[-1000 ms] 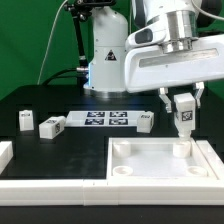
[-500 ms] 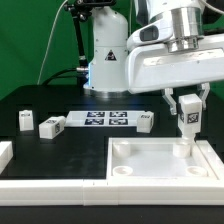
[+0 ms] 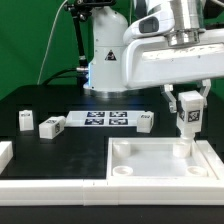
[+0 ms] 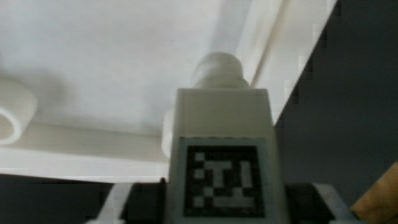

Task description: Assemble one leg

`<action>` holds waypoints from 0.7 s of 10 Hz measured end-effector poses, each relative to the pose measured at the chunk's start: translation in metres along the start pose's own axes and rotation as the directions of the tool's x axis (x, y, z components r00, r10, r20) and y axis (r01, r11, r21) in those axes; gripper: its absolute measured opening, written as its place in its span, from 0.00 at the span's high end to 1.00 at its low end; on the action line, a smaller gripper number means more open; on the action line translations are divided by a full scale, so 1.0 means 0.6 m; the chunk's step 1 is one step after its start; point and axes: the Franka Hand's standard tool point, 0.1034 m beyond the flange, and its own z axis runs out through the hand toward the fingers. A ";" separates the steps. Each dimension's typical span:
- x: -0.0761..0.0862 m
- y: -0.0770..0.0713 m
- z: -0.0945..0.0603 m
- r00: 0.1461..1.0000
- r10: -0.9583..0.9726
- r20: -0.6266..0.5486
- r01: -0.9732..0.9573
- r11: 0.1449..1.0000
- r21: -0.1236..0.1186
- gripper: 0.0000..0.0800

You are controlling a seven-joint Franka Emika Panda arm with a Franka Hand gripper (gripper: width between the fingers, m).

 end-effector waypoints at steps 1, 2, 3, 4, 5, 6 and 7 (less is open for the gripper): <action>0.011 0.010 0.004 0.999 -0.035 0.010 0.035 0.999 -0.002 0.64; 0.025 0.019 0.008 0.997 -0.076 0.032 0.076 0.997 0.002 0.64; 0.031 0.021 0.008 0.997 -0.072 0.005 0.072 0.997 -0.006 0.64; 0.028 0.020 0.009 0.997 -0.072 0.010 0.072 0.997 -0.004 0.64; 0.035 0.026 0.007 0.996 -0.084 -0.031 0.083 0.996 -0.020 0.64; 0.038 0.044 0.006 0.985 -0.112 -0.130 0.104 0.992 -0.067 0.64; 0.030 0.055 0.015 0.983 -0.113 -0.146 0.102 0.991 -0.081 0.64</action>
Offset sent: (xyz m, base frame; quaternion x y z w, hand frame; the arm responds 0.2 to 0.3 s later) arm 0.0000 0.0000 0.0000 0.0000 0.0000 0.0000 1.0000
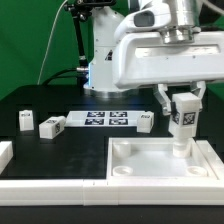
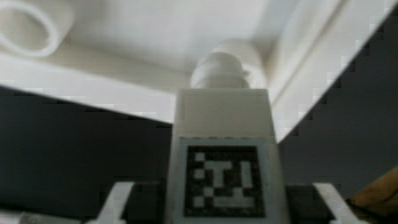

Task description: Assemble one leg

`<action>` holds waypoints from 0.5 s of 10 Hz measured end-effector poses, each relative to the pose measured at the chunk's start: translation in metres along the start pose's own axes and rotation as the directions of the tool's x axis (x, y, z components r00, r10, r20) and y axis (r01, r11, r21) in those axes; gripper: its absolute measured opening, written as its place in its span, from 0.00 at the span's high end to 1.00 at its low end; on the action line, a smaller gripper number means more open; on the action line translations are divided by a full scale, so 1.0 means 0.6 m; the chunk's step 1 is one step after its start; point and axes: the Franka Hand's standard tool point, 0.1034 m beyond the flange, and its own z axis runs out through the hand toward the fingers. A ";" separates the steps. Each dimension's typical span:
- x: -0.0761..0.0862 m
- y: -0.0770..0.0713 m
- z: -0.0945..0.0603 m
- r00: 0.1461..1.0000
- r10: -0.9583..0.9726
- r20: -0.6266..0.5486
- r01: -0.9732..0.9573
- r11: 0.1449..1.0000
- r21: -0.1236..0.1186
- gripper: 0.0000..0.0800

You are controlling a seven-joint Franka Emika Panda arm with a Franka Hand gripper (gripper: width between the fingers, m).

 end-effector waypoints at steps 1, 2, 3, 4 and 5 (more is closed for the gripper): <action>0.005 0.002 0.008 1.000 0.003 0.012 -0.003 1.000 0.005 0.64; 0.014 0.005 0.017 1.000 0.005 0.005 -0.005 1.000 0.004 0.64; 0.018 0.004 0.024 1.000 0.006 0.004 -0.006 1.000 0.006 0.64; 0.024 0.002 0.029 1.000 0.006 0.006 -0.006 1.000 0.010 0.64; 0.031 -0.002 0.030 1.000 0.009 0.004 -0.009 1.000 0.013 0.64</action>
Offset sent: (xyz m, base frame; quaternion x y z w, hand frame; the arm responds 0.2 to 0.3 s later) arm 0.0264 0.0073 -0.0040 -0.0002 -0.0038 0.0023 1.0000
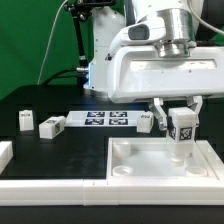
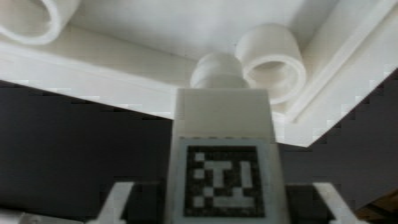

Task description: Assemble one leg

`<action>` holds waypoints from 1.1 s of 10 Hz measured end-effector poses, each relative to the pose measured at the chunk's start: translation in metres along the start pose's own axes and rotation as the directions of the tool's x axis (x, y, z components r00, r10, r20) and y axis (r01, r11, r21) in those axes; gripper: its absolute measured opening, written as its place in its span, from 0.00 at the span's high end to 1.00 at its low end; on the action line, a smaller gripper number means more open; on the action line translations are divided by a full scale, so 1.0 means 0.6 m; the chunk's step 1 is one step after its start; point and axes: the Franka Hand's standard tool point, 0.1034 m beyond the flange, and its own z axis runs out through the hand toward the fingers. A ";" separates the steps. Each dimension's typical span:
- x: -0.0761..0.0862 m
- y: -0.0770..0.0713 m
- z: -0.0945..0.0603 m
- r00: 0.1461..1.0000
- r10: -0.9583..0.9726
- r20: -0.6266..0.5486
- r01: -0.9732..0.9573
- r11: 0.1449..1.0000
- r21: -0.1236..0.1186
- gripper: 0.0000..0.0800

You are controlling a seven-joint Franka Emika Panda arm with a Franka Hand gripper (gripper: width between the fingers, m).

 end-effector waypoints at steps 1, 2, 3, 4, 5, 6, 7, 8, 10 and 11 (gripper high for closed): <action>0.001 -0.008 0.001 1.000 0.004 0.000 -0.004 1.000 0.005 0.64; 0.000 -0.017 0.003 1.000 0.004 0.002 -0.004 1.000 0.010 0.64; -0.001 -0.024 0.005 1.000 -0.001 0.002 0.001 1.000 0.013 0.64; -0.006 -0.028 0.010 1.000 -0.004 0.005 0.004 1.000 0.015 0.64; -0.006 -0.030 0.014 1.000 -0.005 -0.005 0.005 1.000 0.012 0.64; -0.003 -0.036 0.017 1.000 -0.007 -0.022 0.007 1.000 0.009 0.64; -0.002 -0.037 0.018 0.999 -0.008 -0.031 0.009 1.000 0.007 0.64; -0.005 -0.037 0.022 1.000 -0.008 -0.027 0.008 1.000 0.008 0.64; -0.012 -0.042 0.030 1.000 -0.013 -0.019 0.013 1.000 0.011 0.64; -0.021 -0.040 0.037 1.000 -0.019 -0.009 0.019 1.000 0.011 0.64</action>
Offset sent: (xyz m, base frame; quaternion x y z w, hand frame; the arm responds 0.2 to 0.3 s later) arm -0.0012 0.0091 -0.0090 -0.0089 0.0082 0.0112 0.9999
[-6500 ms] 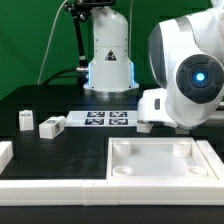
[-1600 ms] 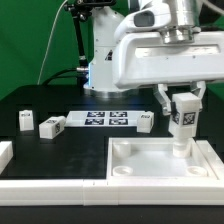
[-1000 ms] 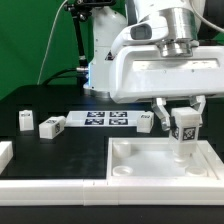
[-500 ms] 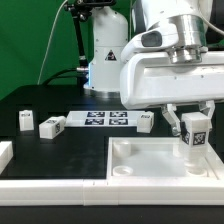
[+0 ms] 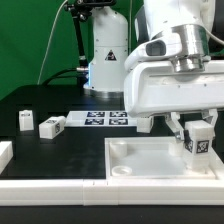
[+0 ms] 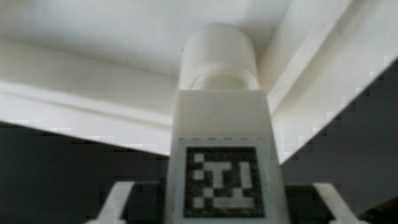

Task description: Assemble one leg

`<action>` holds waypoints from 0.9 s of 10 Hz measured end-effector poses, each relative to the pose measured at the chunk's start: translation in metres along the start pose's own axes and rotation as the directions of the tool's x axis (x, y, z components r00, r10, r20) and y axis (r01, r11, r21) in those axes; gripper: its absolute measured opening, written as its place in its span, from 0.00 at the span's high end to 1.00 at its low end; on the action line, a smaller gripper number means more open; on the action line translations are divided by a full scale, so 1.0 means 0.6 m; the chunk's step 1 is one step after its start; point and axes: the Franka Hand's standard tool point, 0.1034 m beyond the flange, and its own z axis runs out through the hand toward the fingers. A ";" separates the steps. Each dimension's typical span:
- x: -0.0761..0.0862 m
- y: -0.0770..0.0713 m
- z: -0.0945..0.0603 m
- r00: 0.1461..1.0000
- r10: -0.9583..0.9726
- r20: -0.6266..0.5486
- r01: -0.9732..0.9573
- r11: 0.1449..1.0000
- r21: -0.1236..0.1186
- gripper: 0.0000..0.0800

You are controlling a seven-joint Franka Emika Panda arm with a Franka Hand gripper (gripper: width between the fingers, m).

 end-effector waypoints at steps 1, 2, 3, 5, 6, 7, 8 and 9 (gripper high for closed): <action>-0.002 0.003 0.004 1.000 -0.005 -0.011 0.005 1.000 -0.006 0.64; -0.001 0.003 0.005 0.999 -0.006 -0.032 0.005 1.000 -0.013 0.64; 0.001 0.002 0.005 0.999 -0.007 -0.048 0.006 1.000 -0.019 0.64; 0.001 0.002 0.005 0.999 -0.007 -0.047 0.006 1.000 -0.019 0.64; 0.001 0.003 0.005 0.999 -0.007 -0.047 0.006 1.000 -0.019 0.64; 0.001 0.003 0.005 0.999 -0.007 -0.047 0.006 1.000 -0.019 0.41; 0.001 0.003 0.005 0.999 -0.007 -0.047 0.006 1.000 -0.019 0.26; 0.001 0.003 0.005 0.999 -0.007 -0.047 0.006 1.000 -0.019 0.26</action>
Offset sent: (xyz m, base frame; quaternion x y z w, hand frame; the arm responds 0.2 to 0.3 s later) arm 0.0000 0.0000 0.0000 0.0000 0.0000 0.0000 1.0000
